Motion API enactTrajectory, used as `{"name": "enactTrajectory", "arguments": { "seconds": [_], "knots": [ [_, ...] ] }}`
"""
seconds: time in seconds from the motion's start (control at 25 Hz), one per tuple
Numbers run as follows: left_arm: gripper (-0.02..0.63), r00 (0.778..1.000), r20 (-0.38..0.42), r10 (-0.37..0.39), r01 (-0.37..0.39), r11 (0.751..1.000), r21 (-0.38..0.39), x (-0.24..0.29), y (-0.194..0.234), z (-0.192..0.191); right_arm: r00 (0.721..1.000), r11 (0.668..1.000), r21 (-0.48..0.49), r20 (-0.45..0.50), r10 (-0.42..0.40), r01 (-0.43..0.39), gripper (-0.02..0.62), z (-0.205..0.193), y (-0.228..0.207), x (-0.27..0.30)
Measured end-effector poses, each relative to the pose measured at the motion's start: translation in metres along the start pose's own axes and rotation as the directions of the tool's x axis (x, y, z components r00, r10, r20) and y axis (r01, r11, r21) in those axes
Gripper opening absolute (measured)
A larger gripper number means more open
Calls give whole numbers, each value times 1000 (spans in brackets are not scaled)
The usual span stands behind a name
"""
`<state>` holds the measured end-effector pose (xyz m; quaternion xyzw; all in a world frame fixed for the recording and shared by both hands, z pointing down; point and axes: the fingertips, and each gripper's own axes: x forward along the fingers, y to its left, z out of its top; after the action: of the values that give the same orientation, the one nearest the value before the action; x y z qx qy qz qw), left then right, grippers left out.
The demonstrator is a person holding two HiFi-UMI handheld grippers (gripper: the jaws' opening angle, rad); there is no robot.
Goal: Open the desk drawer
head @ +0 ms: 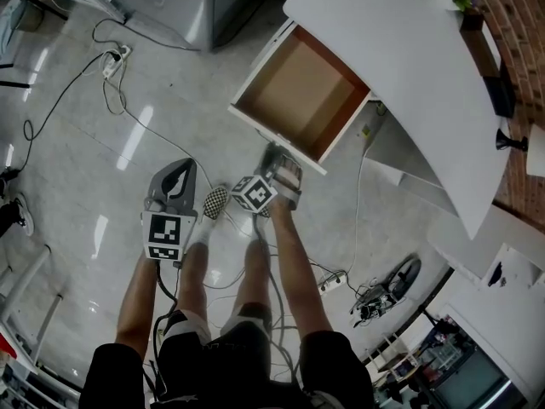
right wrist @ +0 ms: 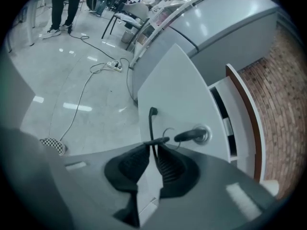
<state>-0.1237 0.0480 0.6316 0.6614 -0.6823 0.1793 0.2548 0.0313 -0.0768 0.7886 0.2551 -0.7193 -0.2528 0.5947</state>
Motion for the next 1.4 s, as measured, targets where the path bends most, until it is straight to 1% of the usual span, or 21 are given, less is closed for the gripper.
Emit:
{"name": "enactTrajectory", "arguments": {
  "seconds": [0.04,0.08,0.16,0.2,0.32,0.4,0.48,0.56,0.68,0.8,0.96,1.04,1.12,1.24,1.4],
  "knots": [
    [11,1000,-2,-2,2,1000,3,1,0,2,1000,1000,18,-8,11,-11,89,-3,2,-1],
    [11,1000,-3,-4,4,1000,6,2,-1,4,1000,999,33,-9,20,-20,161,-6,5,-4],
    [11,1000,-3,-10,10,1000,14,2,-3,8,1000,999,49,7,18,-18,198,-12,6,-10],
    [11,1000,-2,-14,15,1000,20,3,-5,11,1000,999,52,17,12,-13,237,-14,5,-14],
    [11,1000,-2,-26,26,999,39,1,-11,19,999,998,69,32,11,-13,242,-21,4,-29],
    [11,1000,0,-31,31,998,49,-3,-14,27,999,995,102,40,9,-13,242,-23,-4,-43],
    [11,999,6,-35,35,998,58,-7,-18,38,999,986,164,52,5,-13,242,-23,-19,-60],
    [11,999,13,-39,38,997,72,-11,-21,51,997,970,244,72,0,-18,242,-22,-38,-77],
    [11,998,34,-47,43,995,93,-16,-26,78,993,934,357,113,-35,-7,242,-17,-76,-104],
    [11,996,67,-61,52,992,119,-24,-33,110,984,885,465,157,-80,-2,242,-9,-122,-135],
    [11,988,122,-91,71,985,158,-40,-52,164,965,793,608,230,-123,-44,242,-3,-188,-186],
    [11,981,159,-111,80,979,186,-49,-63,195,949,743,665,273,-155,-70,241,0,-222,-214],
    [11,972,195,-133,89,972,219,-60,-74,225,928,703,705,319,-194,-95,241,4,-251,-242],
    [11,958,237,-164,99,959,266,-78,-92,265,894,666,736,372,-250,-119,237,9,-286,-283],
    [11,935,295,-198,97,941,323,-102,-110,313,862,639,766,371,-345,-74,221,1,-330,-333]
  ]
}}
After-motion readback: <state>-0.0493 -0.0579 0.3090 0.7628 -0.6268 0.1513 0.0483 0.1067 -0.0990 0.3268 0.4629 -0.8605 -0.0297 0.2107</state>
